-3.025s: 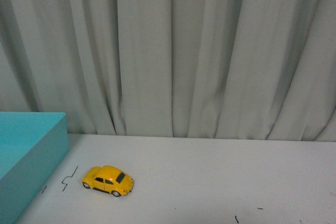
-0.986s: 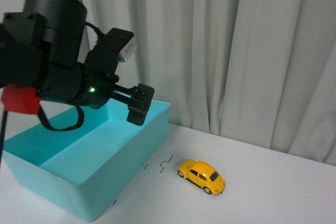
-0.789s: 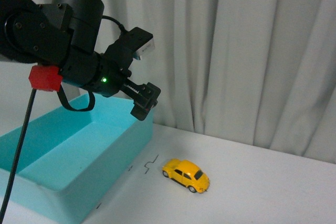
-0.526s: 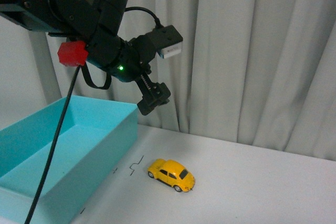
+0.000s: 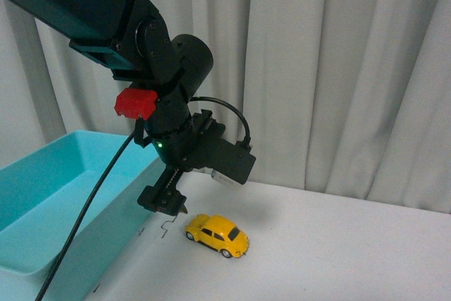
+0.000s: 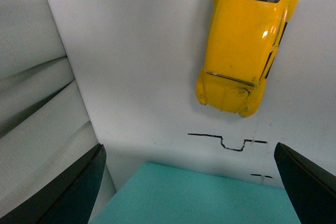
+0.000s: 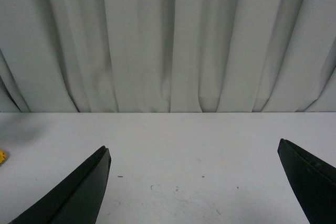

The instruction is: Wind up and store yellow beetle toy

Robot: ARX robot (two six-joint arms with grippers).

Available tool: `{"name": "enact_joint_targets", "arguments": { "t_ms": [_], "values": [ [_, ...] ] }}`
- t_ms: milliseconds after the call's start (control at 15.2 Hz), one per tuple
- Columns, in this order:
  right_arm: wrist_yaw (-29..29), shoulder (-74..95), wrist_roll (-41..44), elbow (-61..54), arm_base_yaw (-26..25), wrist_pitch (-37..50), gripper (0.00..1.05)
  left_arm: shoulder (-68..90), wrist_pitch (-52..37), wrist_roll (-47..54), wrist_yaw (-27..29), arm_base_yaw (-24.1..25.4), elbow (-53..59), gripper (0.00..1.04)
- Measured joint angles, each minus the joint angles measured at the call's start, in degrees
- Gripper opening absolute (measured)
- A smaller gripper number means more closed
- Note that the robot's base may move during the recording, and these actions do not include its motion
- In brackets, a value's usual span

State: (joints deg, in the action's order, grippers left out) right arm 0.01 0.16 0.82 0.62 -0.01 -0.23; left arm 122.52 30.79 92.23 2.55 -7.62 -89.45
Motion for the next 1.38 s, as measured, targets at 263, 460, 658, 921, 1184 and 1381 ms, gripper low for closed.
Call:
{"name": "enact_joint_targets", "arguments": {
  "t_ms": [263, 460, 658, 921, 1184, 1381],
  "values": [
    [0.0, 0.0, 0.0, 0.0, 0.0, 0.0, 0.98, 4.9, 1.6, -4.2, 3.1, -1.9, -1.5, 0.98],
    [0.0, 0.0, 0.0, 0.0, 0.0, 0.0, 0.98, 8.4, 3.2, -9.7, 4.8, -2.3, -4.1, 0.98],
    [0.0, 0.0, 0.0, 0.0, 0.0, 0.0, 0.98, 9.6, 3.9, -14.1, 5.6, -2.3, -5.2, 0.98],
    [0.0, 0.0, 0.0, 0.0, 0.0, 0.0, 0.98, 10.5, 3.5, -15.1, 5.1, -3.2, -5.3, 0.98],
    [0.0, 0.0, 0.0, 0.0, 0.0, 0.0, 0.98, 11.8, 2.8, -14.0, 4.5, -4.8, -5.4, 0.78],
    [0.0, 0.0, 0.0, 0.0, 0.0, 0.0, 0.98, 11.8, 2.8, -14.0, 4.8, -4.8, -5.9, 0.47]
  ]
}}
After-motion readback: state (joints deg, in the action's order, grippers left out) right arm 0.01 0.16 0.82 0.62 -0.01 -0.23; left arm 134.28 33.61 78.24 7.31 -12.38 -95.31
